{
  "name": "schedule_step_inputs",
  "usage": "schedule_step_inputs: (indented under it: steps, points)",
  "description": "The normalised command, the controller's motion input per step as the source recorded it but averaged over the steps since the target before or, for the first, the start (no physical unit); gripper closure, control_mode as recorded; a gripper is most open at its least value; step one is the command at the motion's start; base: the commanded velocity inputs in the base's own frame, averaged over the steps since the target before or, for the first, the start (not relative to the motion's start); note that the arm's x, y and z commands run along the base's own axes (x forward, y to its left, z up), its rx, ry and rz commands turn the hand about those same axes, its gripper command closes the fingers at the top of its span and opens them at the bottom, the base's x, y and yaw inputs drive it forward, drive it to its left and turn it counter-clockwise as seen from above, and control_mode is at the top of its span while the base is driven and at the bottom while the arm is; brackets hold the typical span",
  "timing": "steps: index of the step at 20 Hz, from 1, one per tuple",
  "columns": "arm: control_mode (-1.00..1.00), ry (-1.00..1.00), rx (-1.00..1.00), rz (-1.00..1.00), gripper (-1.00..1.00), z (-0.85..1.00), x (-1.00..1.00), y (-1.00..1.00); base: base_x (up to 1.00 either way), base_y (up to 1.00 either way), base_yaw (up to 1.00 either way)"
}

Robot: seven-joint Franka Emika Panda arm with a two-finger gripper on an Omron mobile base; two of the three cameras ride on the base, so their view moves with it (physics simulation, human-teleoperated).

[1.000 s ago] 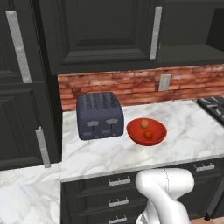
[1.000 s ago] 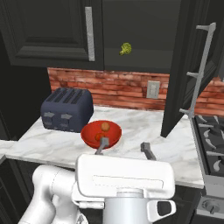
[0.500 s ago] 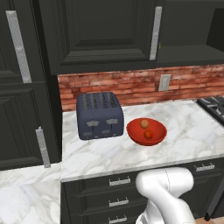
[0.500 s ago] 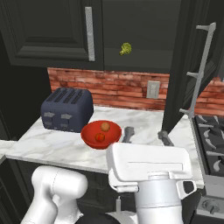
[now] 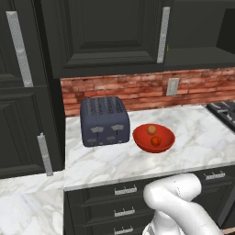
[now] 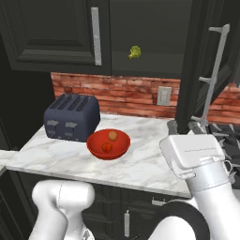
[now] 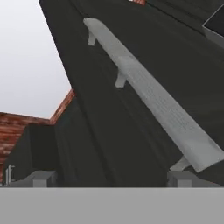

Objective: Open the cabinet. Pick the apple and tangerine from the cabinet and place them into the bowl. Then close the cabinet.

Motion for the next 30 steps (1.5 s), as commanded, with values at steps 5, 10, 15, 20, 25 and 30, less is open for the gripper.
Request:
schedule_step_inputs:
  steps: [5,10,15,20,25,30]
  points:
    - [-1.0,0.0,0.02,0.35,-1.0,-0.31,1.0,-0.32,0.0,0.0,0.0]
    - [-1.0,0.0,0.0,0.15,-1.0,-0.34,1.0,0.3,0.0,0.0,0.0]
    - [-1.0,-0.03,-0.03,-0.14,-1.0,-0.04,1.0,0.84,0.0,0.0,0.0]
    - [-1.0,-0.08,-0.12,-0.42,-1.0,0.0,1.0,1.0,0.0,0.0,0.0]
    - [-1.0,-0.01,-0.01,-0.36,-1.0,0.0,1.0,0.79,0.0,0.0,0.0]
    - [-1.0,0.0,0.03,-0.38,-1.0,0.03,1.0,0.53,0.0,0.0,0.0]
